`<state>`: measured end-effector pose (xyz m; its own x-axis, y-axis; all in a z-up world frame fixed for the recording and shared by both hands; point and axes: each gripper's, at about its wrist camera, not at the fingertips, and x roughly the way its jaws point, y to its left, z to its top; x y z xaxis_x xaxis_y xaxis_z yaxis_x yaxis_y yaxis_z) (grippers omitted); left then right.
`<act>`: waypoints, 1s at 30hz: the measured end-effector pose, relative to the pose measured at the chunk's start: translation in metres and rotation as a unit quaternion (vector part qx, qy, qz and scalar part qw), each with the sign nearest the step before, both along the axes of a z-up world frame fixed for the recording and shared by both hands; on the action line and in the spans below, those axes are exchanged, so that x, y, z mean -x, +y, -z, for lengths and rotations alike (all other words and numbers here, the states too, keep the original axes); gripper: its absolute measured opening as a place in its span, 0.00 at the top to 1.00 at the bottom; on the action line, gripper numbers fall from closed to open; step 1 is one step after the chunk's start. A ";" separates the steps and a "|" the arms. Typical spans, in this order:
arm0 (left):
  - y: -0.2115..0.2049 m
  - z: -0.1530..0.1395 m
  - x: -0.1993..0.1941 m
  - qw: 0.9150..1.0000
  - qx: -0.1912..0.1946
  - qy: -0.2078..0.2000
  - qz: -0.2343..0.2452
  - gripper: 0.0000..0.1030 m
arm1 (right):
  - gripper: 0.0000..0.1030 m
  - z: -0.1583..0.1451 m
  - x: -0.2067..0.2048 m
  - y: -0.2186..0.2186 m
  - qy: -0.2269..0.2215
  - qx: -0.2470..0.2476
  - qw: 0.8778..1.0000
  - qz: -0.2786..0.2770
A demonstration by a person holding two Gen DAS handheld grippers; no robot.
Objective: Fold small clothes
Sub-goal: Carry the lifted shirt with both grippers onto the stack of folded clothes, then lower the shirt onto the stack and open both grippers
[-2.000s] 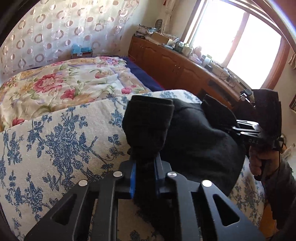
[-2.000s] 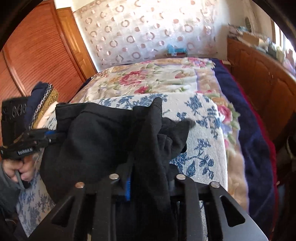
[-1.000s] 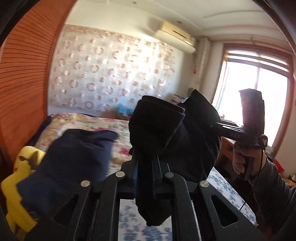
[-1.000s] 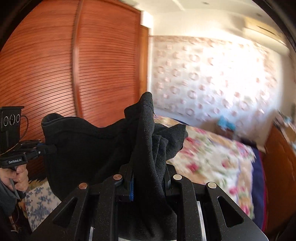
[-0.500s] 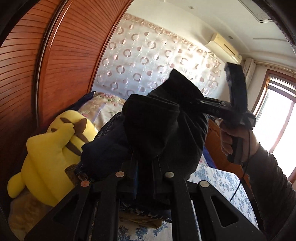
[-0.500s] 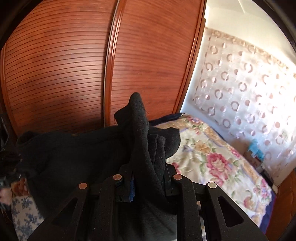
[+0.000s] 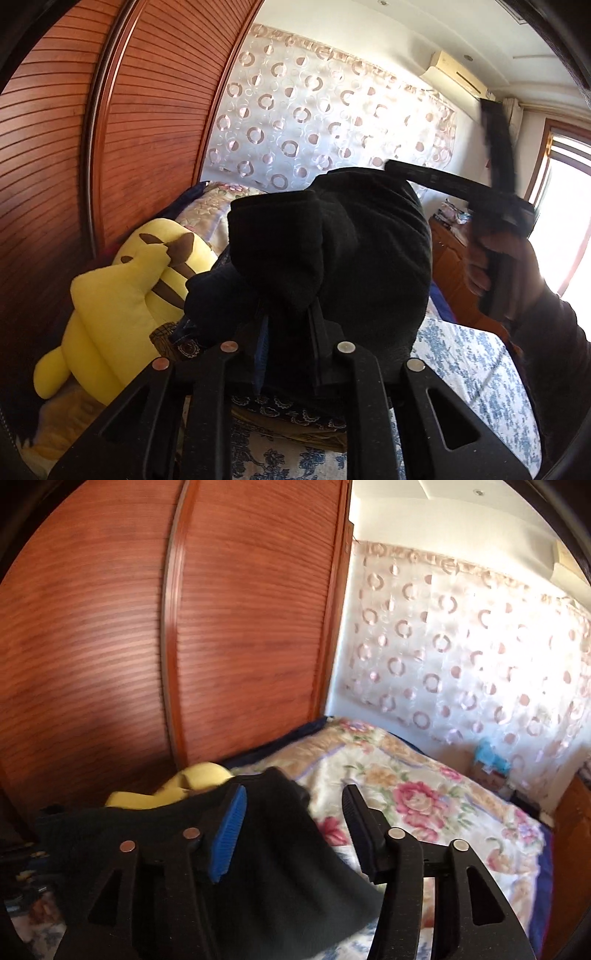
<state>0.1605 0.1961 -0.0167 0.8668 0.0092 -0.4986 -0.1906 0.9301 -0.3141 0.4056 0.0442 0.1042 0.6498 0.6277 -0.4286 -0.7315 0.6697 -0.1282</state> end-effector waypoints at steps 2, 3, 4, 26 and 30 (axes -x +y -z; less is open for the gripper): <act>0.002 0.000 -0.002 1.000 -0.006 0.003 -0.004 0.78 | 0.44 0.008 0.015 -0.006 0.015 0.000 1.000 -0.017; 0.002 -0.001 -0.001 1.000 -0.010 0.003 -0.006 0.76 | 0.44 0.013 0.018 -0.005 0.023 0.006 0.999 -0.021; 0.003 -0.001 -0.001 1.000 -0.018 0.003 -0.008 0.75 | 0.44 0.019 0.017 -0.005 0.027 0.012 0.999 -0.022; -0.033 -0.027 0.040 0.992 -0.120 -0.009 0.024 0.20 | 0.31 0.025 0.041 -0.027 0.065 -0.001 0.997 0.044; -0.051 -0.025 0.046 0.992 -0.118 -0.007 0.043 0.20 | 0.31 0.026 0.085 -0.050 0.065 -0.014 0.996 0.053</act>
